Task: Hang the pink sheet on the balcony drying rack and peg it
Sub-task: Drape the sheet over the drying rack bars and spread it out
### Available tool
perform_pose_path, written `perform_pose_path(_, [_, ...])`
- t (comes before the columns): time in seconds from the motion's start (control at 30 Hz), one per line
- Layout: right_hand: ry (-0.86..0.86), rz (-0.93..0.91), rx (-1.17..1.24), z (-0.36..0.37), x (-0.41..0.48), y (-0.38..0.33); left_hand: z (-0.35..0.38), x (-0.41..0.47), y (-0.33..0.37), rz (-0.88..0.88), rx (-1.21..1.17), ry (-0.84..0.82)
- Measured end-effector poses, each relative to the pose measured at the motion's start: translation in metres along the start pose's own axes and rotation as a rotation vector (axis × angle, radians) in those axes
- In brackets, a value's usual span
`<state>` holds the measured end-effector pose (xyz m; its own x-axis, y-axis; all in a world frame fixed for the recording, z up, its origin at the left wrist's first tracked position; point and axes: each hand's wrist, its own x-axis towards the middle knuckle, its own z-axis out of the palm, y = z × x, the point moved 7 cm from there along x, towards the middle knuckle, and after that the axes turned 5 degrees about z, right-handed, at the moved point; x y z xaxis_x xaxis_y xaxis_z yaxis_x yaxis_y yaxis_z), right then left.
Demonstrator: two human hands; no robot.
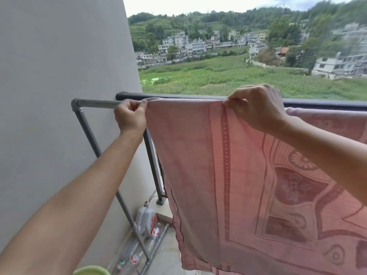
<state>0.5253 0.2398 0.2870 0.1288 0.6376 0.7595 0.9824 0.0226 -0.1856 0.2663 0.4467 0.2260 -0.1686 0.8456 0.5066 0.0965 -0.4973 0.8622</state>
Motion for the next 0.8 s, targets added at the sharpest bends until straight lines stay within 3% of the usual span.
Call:
perform_pose_path(0.1, [0.115,0.072,0.014,-0.039,-0.008,-0.006,-0.012,-0.007,0.043,0.158,-0.054,-0.034])
perform_pose_path(0.23, [0.210,0.061,0.061,-0.071,-0.025,-0.054,-0.063,-0.019,0.086,0.433,0.112,-0.023])
perform_pose_path(0.37, [0.137,-0.038,0.036,-0.054,-0.081,-0.099,-0.113,-0.049,0.059,0.468,0.133,-0.066])
perform_pose_path(0.47, [0.009,-0.052,-0.020,-0.027,-0.137,-0.101,-0.124,-0.103,-0.002,0.315,0.160,-0.227])
perform_pose_path(0.53, [-0.120,-0.029,-0.064,-0.013,-0.165,-0.090,-0.113,-0.135,-0.041,0.050,0.117,-0.361])
perform_pose_path(0.63, [-0.310,0.105,-0.100,-0.012,-0.181,-0.063,-0.077,-0.152,-0.051,-0.381,-0.199,-0.514])
perform_pose_path(0.7, [-0.310,0.171,-0.117,-0.033,-0.182,-0.044,-0.045,-0.156,-0.023,-0.510,-0.392,-0.653])
perform_pose_path(0.8, [-0.160,0.212,-0.211,-0.090,-0.167,-0.016,-0.013,-0.156,0.025,-0.498,-0.490,-0.689])
